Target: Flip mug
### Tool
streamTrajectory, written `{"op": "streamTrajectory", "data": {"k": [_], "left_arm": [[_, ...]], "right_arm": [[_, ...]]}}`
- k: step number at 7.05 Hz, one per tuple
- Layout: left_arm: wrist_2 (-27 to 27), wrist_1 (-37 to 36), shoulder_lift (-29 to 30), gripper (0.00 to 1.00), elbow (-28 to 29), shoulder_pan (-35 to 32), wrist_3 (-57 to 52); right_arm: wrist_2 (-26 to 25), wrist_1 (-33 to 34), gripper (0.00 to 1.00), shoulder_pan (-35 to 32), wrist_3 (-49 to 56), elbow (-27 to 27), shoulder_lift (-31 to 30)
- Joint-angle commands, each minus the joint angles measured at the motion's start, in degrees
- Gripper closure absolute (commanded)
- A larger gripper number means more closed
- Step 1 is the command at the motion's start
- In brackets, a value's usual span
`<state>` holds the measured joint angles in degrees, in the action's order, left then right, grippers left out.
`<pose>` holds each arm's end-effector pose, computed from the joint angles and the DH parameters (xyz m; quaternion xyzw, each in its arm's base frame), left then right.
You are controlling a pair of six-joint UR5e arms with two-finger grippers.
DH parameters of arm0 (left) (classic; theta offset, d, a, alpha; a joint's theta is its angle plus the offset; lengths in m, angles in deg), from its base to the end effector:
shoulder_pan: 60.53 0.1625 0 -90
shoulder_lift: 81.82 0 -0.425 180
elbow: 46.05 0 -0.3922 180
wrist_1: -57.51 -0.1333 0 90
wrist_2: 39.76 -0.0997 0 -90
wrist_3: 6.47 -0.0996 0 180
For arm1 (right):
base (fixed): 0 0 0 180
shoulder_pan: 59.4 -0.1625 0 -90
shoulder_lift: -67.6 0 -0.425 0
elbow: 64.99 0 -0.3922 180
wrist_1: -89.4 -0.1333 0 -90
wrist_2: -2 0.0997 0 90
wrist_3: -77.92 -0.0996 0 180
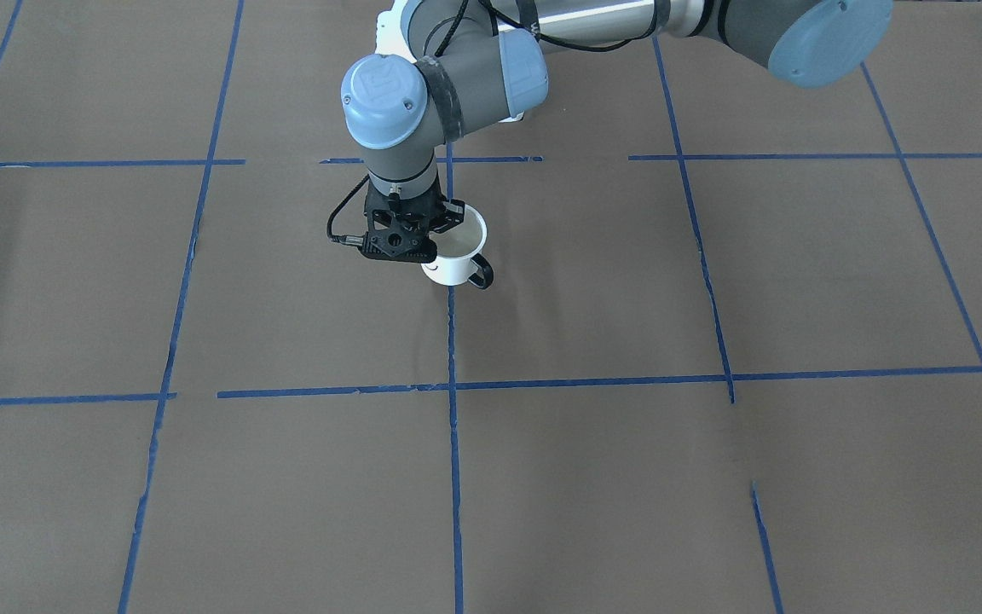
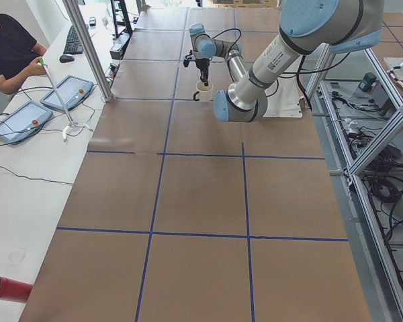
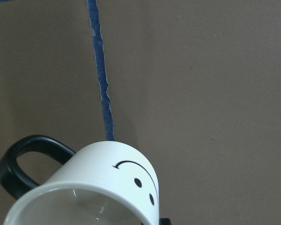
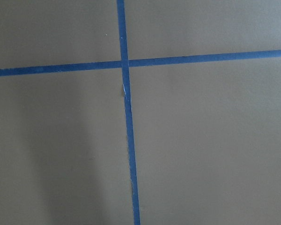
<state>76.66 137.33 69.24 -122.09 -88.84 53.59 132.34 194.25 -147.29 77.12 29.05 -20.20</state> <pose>0.6376 -0.4445 0.0923 -0.0393 0.3748 0.0855 0.9223 0.0506 -0.4956 0.6345 -0.0792 -0.3419 0.0152 0.9363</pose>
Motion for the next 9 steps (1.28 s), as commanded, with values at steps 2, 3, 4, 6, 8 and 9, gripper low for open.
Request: {"op": "streamTrajectory", "data": {"k": [2, 3, 4, 6, 8, 9], "left_arm": [[-0.06, 0.51, -0.15, 1.00, 0.37, 0.00, -0.12], [0.03, 0.51, -0.15, 0.51, 0.37, 0.00, -0.03], [-0.06, 0.51, -0.15, 0.01, 0.46, 0.00, 0.23], [-0.15, 0.42, -0.15, 0.00, 0.28, 0.00, 0.50], [-0.15, -0.19, -0.15, 0.00, -2.60, -1.48, 0.50], [0.11, -1.32, -1.63, 0.00, -7.23, -3.14, 0.32]], "right_arm": [[0.00, 0.00, 0.00, 0.00, 0.00, 0.00, 0.00], [0.00, 0.00, 0.00, 0.00, 0.00, 0.00, 0.00], [0.00, 0.00, 0.00, 0.00, 0.00, 0.00, 0.00], [0.00, 0.00, 0.00, 0.00, 0.00, 0.00, 0.00], [0.00, 0.00, 0.00, 0.00, 0.00, 0.00, 0.00], [0.00, 0.00, 0.00, 0.00, 0.00, 0.00, 0.00]]}}
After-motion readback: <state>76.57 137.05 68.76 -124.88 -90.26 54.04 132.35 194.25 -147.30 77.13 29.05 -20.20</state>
